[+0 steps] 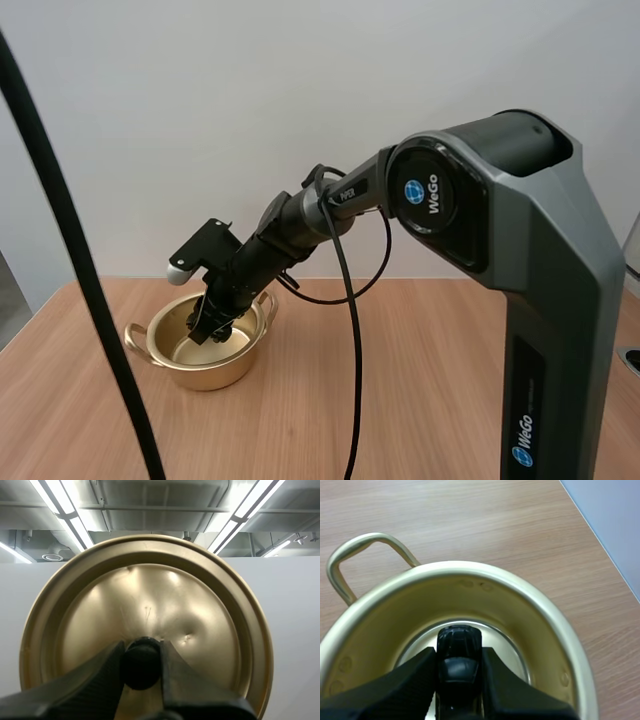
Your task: Open the pot, put the car inside, and close it
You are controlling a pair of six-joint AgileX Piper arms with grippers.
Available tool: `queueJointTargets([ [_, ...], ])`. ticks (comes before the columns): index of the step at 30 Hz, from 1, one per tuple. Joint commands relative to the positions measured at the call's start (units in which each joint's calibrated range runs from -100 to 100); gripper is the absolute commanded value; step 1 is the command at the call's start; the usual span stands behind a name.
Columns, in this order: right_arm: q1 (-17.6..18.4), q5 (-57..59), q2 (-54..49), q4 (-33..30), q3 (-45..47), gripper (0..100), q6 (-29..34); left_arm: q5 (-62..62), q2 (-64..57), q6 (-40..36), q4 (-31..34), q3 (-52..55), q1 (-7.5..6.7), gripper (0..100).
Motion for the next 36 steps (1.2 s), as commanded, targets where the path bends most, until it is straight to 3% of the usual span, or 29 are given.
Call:
queueJointTargets([
  [1,0.02,-0.05,0.19,-1.49,0.0,0,0.47,0.22,0.02,-0.01,-0.08,-0.03,0.0,0],
  [5,0.02,-0.05,1.03,-2.09,-0.11,0,2.59,1.24,0.02,-0.01,-0.08,-0.03,0.0,0],
  [6,0.02,-0.05,1.03,-2.09,-0.11,4,2.59,1.43,0.02,-0.01,-0.08,-0.03,0.0,0],
  [8,0.02,-0.34,1.18,-1.69,-0.11,39,2.97,1.43,0.02,-0.01,-0.08,-0.03,0.0,0],
  [10,0.02,-2.48,1.18,-1.6,-0.16,85,4.61,1.43,0.02,-0.01,-0.08,-0.03,0.0,0],
  [11,0.02,-3.55,1.18,-1.6,-0.16,100,5.25,1.43,0.02,-0.01,-0.08,-0.03,0.0,0],
  [22,0.02,-1.8,0.32,-2.74,-0.57,100,6.04,1.38,0.02,-0.01,-0.19,-0.03,0.0,0],
  [29,0.02,-1.76,-7.48,-4.04,-0.57,100,7.43,1.38,0.02,-0.01,-0.19,-0.03,0.0,0],
  [33,0.02,-1.76,-13.87,-9.09,-0.57,100,12.39,1.38,0.02,-0.01,-0.19,-0.03,0.0,0],
  [36,0.02,-1.59,-19.42,-17.24,-0.57,100,18.87,1.38,0.02,0.08,-0.19,-0.03,0.0,0],
])
